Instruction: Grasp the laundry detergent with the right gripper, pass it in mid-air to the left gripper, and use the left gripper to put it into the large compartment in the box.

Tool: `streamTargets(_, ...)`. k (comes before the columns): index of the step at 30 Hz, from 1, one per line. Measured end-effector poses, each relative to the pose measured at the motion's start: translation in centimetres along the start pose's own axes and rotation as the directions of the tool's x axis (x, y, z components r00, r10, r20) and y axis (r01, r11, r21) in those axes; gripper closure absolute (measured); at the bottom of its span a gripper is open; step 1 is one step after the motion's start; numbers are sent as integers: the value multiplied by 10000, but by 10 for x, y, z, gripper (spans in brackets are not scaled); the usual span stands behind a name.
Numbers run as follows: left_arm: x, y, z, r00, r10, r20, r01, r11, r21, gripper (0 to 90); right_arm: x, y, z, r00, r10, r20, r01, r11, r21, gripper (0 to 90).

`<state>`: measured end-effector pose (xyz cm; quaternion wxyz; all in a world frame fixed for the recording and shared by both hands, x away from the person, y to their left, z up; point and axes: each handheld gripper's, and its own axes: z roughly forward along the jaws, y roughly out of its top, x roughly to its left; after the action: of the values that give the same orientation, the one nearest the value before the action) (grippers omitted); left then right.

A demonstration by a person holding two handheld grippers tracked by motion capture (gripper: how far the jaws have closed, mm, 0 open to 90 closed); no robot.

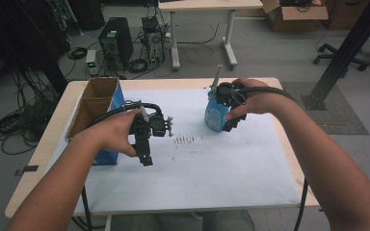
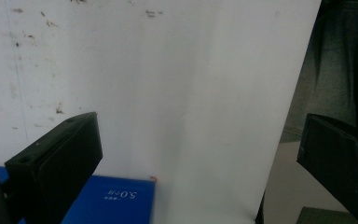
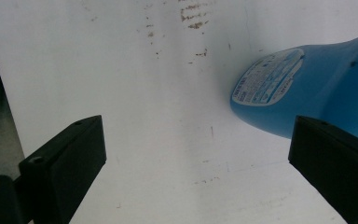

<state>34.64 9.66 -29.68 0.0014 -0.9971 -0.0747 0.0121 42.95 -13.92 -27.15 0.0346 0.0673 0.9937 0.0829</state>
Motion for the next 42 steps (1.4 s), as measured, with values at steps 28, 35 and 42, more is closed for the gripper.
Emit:
streamTargets(28, -6, 7, -5, 9998, 144, -121, -144, 9999, -22, 2, 9, -21, 2, 9978, 656, 90, -651, 9968, -469, 41)
streamTargets(35, -6, 9, -6, 9997, 205, -140, -206, 9998, -14, 2, 11, -34, 8, 9946, 1033, 78, -1024, 9921, -724, 43)
streamTargets(42, -7, 12, -3, 9996, 285, -91, -285, 9996, -17, 2, 9, -46, 20, 9878, 1558, 35, -1547, 9828, -1007, 49)
